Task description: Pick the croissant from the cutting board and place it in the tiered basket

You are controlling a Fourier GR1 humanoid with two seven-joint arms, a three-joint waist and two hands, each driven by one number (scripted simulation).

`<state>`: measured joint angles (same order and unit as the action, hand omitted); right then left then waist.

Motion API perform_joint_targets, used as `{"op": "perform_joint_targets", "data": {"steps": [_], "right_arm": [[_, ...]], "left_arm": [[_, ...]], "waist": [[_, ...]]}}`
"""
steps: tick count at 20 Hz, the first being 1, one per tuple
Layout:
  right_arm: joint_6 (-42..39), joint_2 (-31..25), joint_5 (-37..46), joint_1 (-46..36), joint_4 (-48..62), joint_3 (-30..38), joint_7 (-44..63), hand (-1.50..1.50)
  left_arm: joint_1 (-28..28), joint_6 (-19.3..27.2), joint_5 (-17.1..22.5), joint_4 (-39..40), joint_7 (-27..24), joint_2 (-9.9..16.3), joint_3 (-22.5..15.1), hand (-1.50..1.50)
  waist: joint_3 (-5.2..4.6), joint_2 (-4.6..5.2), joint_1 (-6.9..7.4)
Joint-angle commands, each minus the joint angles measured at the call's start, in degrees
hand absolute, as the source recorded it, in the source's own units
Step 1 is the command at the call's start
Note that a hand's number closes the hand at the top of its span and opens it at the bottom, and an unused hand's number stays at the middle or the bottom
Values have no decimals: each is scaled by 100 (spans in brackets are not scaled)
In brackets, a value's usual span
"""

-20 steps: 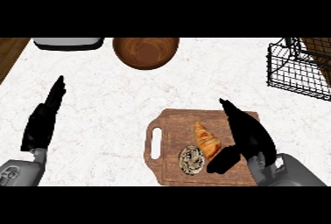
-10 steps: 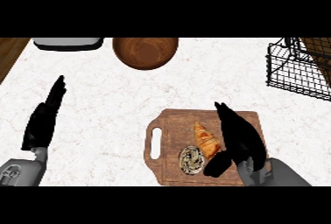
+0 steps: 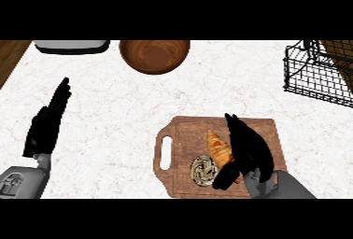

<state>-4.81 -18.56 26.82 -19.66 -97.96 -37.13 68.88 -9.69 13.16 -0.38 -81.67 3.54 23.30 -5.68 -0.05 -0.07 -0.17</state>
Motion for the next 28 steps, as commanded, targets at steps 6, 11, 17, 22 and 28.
{"op": "perform_joint_targets", "data": {"steps": [6, 11, 17, 22, 28], "right_arm": [[-264, 381, 326, 160, 460, 326, 686, -150], [-272, 821, 614, 322, 573, 193, 643, -150], [-245, 1236, 634, -53, 1646, 684, 61, -150], [-898, 1222, 270, 175, 1322, 917, 121, 150], [-1222, 962, 724, -66, 1727, 379, -697, 150]], "left_arm": [[0, -203, -17, 70, -123, -19, 175, 0], [44, -24, -276, -291, 286, -196, 29, 0], [-202, -351, -172, 75, 83, -104, 314, 0], [-81, -288, -276, 69, 55, -333, 296, 0], [108, -219, -459, -120, 49, -386, 235, 0]], "waist": [[2, 4, 22], [5, -2, 34], [5, 21, 56], [4, 8, 12], [5, 4, 45]]}}
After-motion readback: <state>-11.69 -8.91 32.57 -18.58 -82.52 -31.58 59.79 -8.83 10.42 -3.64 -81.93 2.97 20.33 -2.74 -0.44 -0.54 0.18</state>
